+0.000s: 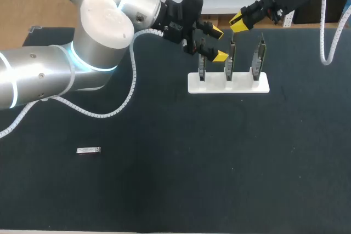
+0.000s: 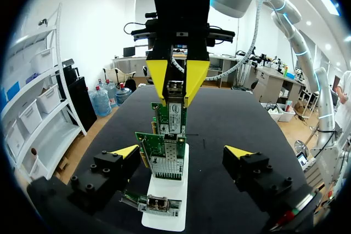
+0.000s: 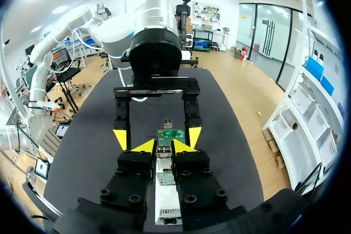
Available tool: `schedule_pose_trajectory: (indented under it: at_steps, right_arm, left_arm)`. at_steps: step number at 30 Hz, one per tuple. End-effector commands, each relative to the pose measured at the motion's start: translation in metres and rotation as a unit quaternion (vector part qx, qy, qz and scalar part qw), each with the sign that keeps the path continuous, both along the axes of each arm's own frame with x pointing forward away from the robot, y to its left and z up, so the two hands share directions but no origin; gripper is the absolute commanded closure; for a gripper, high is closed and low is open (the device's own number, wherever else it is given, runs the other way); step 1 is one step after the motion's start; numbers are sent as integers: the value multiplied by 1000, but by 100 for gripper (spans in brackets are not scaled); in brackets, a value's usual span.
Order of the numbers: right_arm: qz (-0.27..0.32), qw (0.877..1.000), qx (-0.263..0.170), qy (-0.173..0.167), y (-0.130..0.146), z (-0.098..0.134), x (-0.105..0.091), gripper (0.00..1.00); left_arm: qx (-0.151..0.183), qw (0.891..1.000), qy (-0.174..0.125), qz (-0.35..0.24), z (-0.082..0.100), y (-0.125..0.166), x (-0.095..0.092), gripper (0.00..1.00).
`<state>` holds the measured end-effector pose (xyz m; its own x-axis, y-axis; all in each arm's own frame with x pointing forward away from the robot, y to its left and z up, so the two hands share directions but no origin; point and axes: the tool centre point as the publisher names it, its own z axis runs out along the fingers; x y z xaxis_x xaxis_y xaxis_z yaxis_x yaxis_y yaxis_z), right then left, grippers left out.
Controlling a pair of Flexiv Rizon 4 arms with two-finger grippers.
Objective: Pick up the optical module with the left hand, and insert it into the network port with the right hand.
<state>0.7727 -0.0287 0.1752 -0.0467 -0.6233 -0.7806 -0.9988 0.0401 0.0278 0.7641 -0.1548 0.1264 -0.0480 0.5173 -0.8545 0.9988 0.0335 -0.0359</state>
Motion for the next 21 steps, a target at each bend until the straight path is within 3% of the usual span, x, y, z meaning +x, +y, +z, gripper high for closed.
schedule_pose_trajectory:
  at_steps: [1, 21]
  right_arm:
    - [2, 1000, 1, 2, 0, -1, 0, 100]
    - [10, 1000, 0, 6, 2, -5, 0, 100]
  left_arm:
    - [2, 1000, 1, 0, 0, -1, 1, 0]
    - [2, 1000, 1, 0, 0, -1, 1, 0]
